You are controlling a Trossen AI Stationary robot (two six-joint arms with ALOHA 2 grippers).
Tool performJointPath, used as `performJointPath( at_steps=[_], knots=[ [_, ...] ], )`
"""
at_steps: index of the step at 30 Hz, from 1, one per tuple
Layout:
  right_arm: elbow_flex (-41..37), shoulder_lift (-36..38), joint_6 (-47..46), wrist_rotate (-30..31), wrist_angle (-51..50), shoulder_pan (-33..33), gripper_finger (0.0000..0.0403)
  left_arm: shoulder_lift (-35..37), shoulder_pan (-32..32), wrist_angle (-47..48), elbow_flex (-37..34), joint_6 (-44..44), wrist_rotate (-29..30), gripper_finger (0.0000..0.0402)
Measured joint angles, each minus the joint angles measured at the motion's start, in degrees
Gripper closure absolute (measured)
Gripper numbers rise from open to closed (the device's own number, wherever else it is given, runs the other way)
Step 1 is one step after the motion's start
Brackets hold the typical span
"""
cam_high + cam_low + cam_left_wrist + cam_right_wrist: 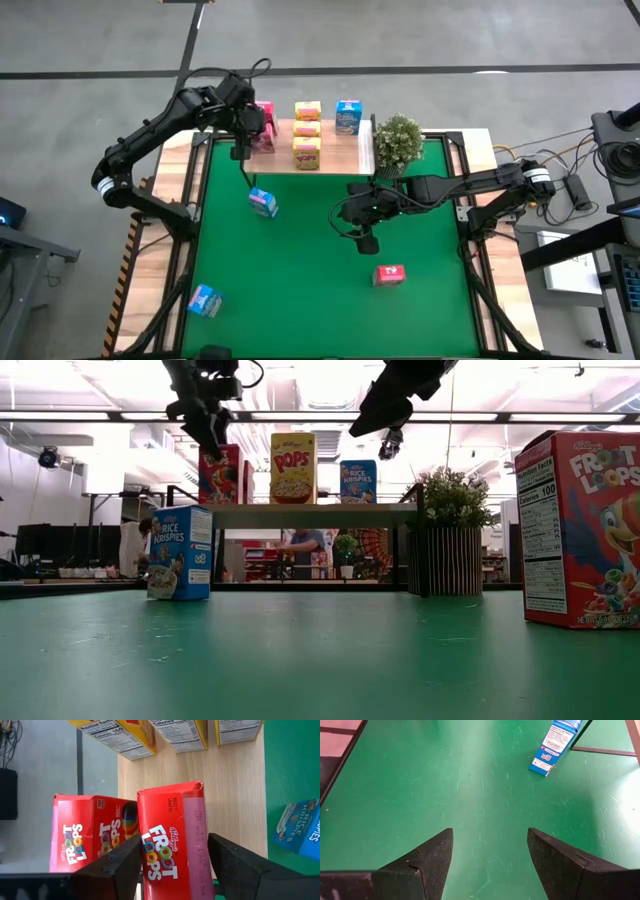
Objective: Stack cereal on shelf
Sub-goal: Put the top red cereal box on the shelf aligned with the other red cereal box, then put the red cereal box on the shelf aligned with the other red cereal boxes
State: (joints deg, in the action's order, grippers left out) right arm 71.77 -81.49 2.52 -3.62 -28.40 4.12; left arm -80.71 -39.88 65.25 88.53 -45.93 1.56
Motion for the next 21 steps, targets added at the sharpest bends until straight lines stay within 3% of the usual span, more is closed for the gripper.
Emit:
performJointPath(
  at_steps=[9,21],
  knots=[
    [0.0,0.0,0.0,0.0,0.0,0.0,0.0158,0.2,0.0,-0.4,-0.1,-0.1,2.7,0.0171],
    [0.0,0.1,0.0,0.0,0.1,0.0,0.0158,3.1,0.2,-1.3,-0.1,1.0,3.1,0.0170]
  ],
)
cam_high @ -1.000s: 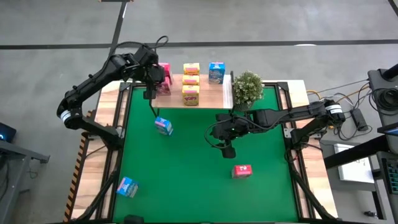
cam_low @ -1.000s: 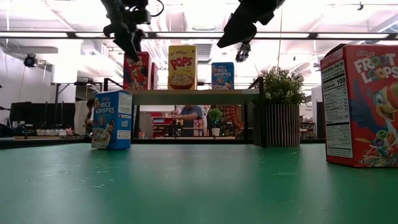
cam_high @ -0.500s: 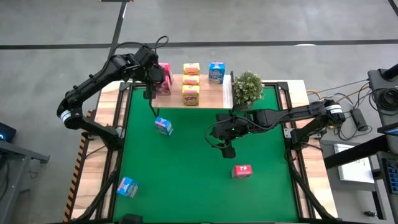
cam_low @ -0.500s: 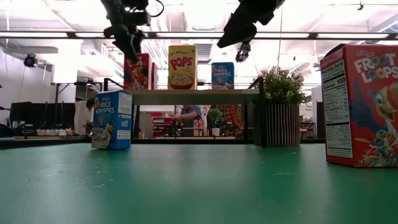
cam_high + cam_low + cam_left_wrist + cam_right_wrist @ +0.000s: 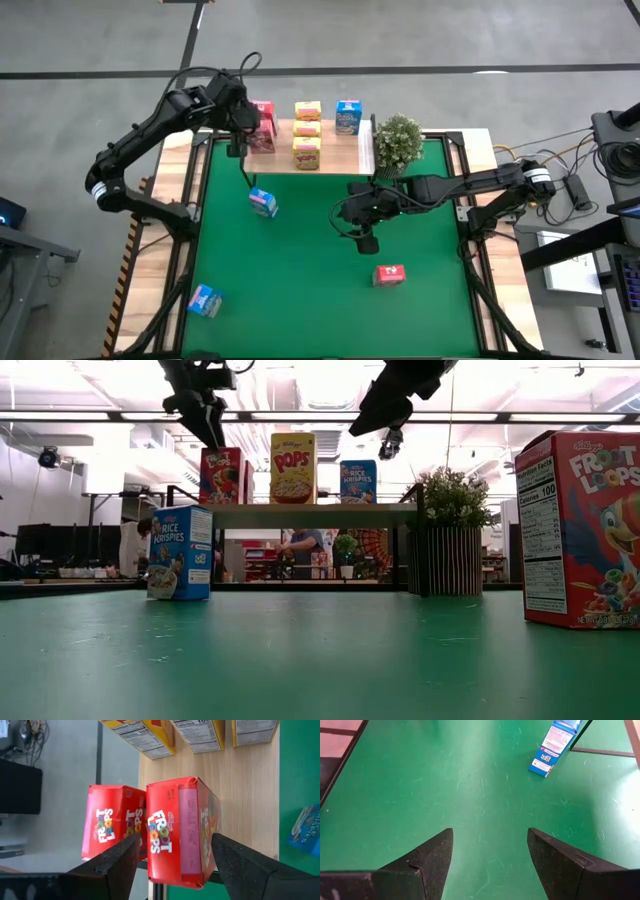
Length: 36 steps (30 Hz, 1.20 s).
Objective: Stack cereal on shelf
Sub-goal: Put the red cereal box on the shelf aligned with the other red cereal boxes
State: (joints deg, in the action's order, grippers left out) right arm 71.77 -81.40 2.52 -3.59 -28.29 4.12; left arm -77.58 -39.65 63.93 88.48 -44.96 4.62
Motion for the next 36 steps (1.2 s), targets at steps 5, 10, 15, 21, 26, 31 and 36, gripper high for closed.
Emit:
performJointPath(
  at_steps=[5,10,15,21,26,31,36],
  knots=[
    [0.0,0.9,0.0,0.1,0.9,0.0,0.0158,0.9,0.7,0.6,3.2,5.9,0.6,0.0170],
    [0.0,2.0,-3.4,0.6,2.8,0.0,0.0158,1.5,2.5,2.5,8.7,15.9,0.2,0.0170],
    [0.0,2.2,-7.7,0.7,2.5,0.2,0.0158,4.0,6.4,1.4,10.1,31.8,-8.0,0.0170],
    [0.0,2.2,-12.6,0.6,-2.5,2.4,0.0158,10.7,19.5,-11.6,-0.1,44.0,-11.2,0.0170],
    [0.7,2.2,-16.9,0.6,-7.8,5.7,0.0158,16.9,32.4,-26.5,-13.6,48.7,-10.7,0.0170],
    [2.4,1.2,-22.6,0.6,-13.7,9.7,0.0158,20.8,44.9,-42.7,-27.4,53.3,-4.7,0.0170],
    [3.4,0.8,-26.0,0.5,-21.4,14.2,0.0158,21.7,55.1,-55.0,-36.7,56.1,1.8,0.0170]
  ],
)
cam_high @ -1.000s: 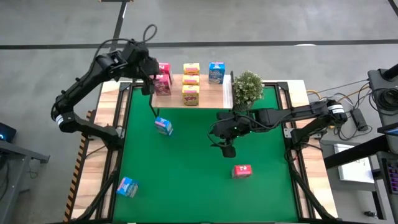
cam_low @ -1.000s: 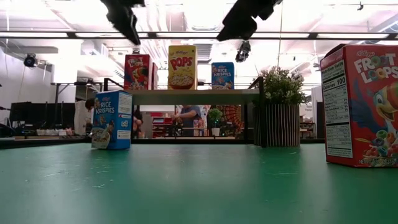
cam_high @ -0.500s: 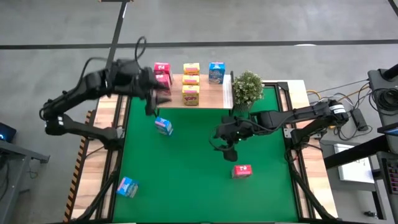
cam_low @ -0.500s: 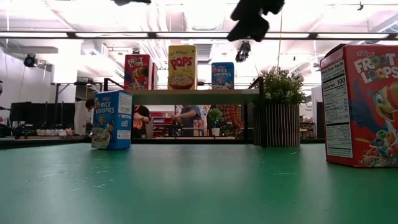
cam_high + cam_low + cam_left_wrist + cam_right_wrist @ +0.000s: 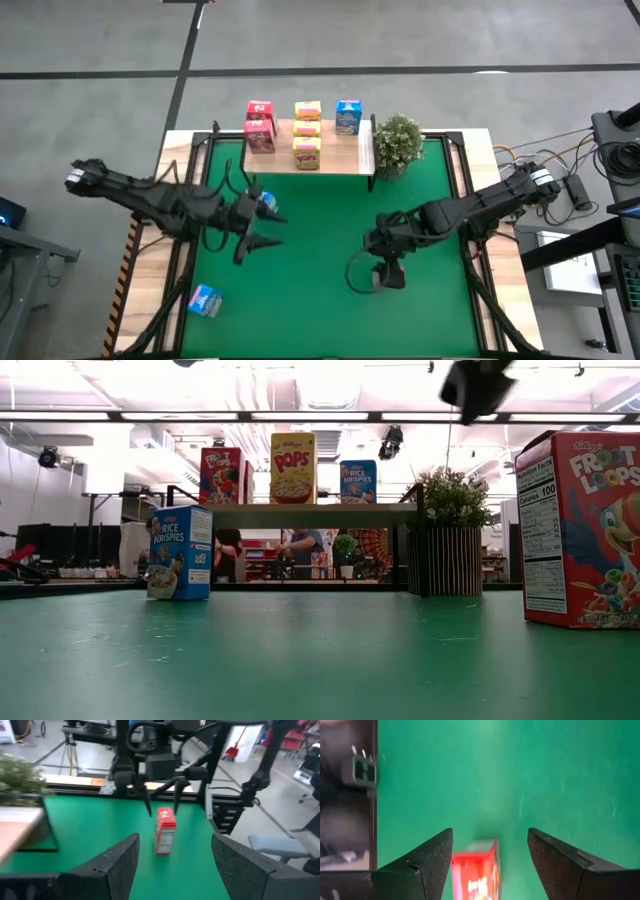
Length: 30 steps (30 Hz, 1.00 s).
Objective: Stack cereal on shelf
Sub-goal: Put the red cereal box on the shelf aligned with the other red cereal boxes
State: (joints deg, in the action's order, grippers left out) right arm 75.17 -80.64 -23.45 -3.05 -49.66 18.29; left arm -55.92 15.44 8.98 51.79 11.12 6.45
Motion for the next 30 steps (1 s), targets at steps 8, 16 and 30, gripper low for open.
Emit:
performJointPath(
  at_steps=[8,16,30],
  knots=[
    [0.1,-0.1,-10.4,0.0,-7.1,7.5,0.0159,-0.3,8.4,-12.5,-7.6,2.3,7.0,0.0170],
    [0.1,-0.9,-16.3,6.5,-8.2,14.0,0.0173,-0.8,9.5,-14.3,-7.0,3.1,7.6,0.0170],
    [-0.2,-5.0,-15.0,11.7,-9.8,14.7,0.0136,-0.9,9.5,-14.0,-6.5,1.4,7.6,0.0170]
  ],
)
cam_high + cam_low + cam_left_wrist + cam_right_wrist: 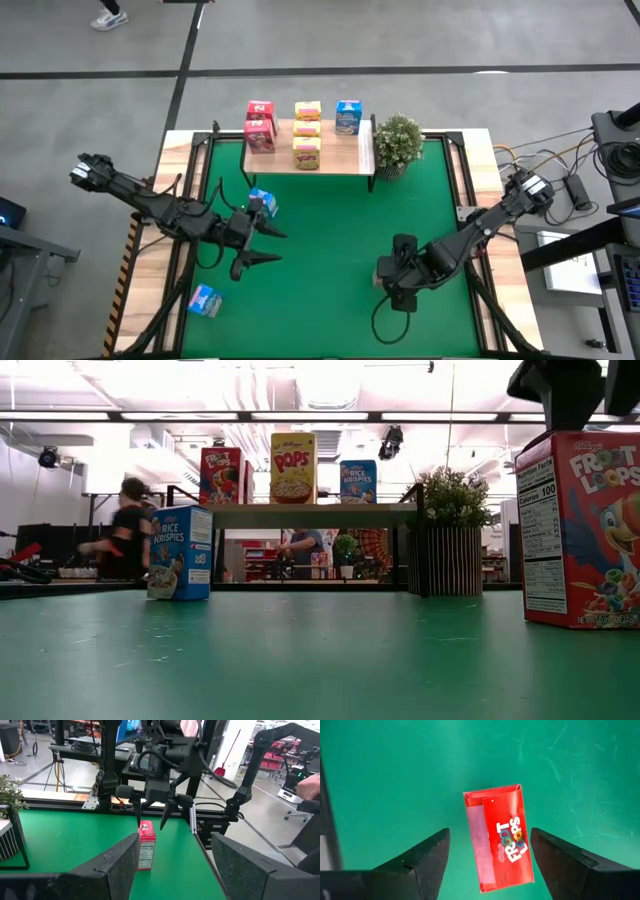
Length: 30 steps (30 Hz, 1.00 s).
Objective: Stack cereal on shelf
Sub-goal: Put the red cereal box on the shelf aligned with the other red cereal boxes
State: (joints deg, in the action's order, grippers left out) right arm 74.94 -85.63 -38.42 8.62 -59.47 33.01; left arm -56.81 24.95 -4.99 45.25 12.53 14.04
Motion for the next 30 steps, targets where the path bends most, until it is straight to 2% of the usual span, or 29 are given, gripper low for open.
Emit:
performJointPath(
  at_steps=[7,15,19,25,30],
  knots=[
    [0.0,-3.4,2.5,0.0,-0.3,0.0,0.0122,0.0,0.0,0.0,0.0,0.0,0.4,0.0170],
    [0.4,-3.9,3.8,0.0,-0.1,-0.3,0.0182,1.8,0.0,0.5,0.0,-4.5,0.7,0.0170],
    [0.4,-3.8,4.0,0.0,0.0,-0.4,0.0203,3.5,0.0,1.8,0.0,-5.6,3.5,0.0170],
    [0.7,-3.8,4.0,0.0,0.1,-0.7,0.0216,6.1,0.0,4.2,0.0,-5.9,5.0,0.0170],
    [3.8,-3.8,4.2,0.0,0.0,-1.9,0.0216,8.9,0.0,6.6,0.0,-6.3,5.0,0.0170]
  ],
)
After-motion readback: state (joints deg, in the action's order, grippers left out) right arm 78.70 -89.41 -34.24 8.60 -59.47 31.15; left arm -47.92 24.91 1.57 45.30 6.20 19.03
